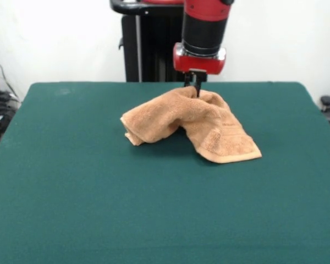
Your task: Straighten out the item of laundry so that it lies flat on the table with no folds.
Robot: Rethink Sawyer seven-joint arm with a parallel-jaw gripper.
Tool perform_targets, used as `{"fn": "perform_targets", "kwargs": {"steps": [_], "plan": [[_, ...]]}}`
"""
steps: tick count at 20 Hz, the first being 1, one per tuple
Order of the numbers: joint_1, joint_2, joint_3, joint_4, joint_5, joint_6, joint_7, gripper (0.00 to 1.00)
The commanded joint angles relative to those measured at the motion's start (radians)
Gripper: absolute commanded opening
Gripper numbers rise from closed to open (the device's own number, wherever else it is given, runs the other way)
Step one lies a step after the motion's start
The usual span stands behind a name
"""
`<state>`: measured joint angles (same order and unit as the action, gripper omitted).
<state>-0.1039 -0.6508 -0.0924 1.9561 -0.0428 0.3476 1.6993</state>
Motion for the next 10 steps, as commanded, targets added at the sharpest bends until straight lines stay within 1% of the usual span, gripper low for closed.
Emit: {"fn": "perform_targets", "kwargs": {"steps": [1,3,6,10], "plan": [[-0.007,0.031,0.139,0.008,-0.037,0.094,0.022,0.00],[-0.001,0.040,0.143,0.013,-0.030,0.107,0.035,0.00],[-0.005,0.108,0.152,0.010,-0.028,0.060,0.051,0.00],[0.009,0.221,0.140,-0.023,-0.033,-0.031,0.087,0.00]]}}
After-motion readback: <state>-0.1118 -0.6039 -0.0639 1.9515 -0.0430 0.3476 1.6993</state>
